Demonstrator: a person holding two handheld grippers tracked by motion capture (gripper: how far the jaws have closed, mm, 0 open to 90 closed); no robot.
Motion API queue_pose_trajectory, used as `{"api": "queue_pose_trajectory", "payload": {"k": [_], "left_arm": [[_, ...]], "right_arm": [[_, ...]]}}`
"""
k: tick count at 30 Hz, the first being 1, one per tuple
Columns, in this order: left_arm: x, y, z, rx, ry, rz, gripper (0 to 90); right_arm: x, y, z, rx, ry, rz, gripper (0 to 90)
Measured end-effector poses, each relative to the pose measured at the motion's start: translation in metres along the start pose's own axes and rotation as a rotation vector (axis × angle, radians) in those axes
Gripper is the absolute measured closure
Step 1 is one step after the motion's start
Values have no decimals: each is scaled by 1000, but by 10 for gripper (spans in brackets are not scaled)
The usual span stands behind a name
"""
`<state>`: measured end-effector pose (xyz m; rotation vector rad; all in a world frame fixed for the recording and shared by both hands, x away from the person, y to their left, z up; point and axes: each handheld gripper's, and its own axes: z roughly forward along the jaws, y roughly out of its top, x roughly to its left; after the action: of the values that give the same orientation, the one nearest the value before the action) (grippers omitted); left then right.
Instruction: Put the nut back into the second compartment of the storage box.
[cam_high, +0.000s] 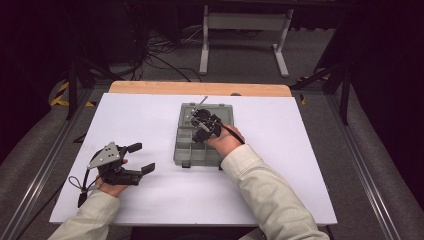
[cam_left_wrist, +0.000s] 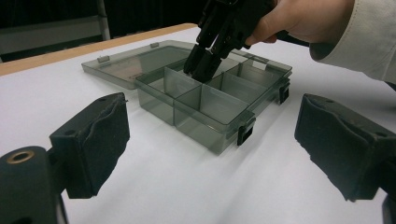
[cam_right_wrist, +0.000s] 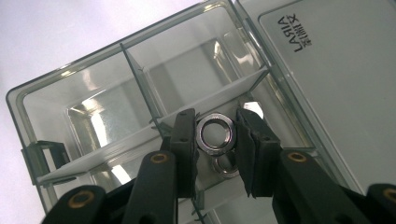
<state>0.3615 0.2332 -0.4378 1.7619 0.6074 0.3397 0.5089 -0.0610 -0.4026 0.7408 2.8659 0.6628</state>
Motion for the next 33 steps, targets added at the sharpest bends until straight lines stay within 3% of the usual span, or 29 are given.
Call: {"api": "queue_pose_trajectory", "payload": {"k": [9,20,26,33], "left_arm": [[0,0,0,2,2,1,109],[0,0,0,2,-2,-1,109],[1,0,2,1,-9,-8,105],[4,2,2,12,-4,-40,90]], "right_arm": [[1,0,2,10,-10,-1,691],[4,1,-9,-26,-41,-10,623],[12,-1,-32,-92,-77,-14,499],[25,-11,-64,-233,-71,-35,338]]}}
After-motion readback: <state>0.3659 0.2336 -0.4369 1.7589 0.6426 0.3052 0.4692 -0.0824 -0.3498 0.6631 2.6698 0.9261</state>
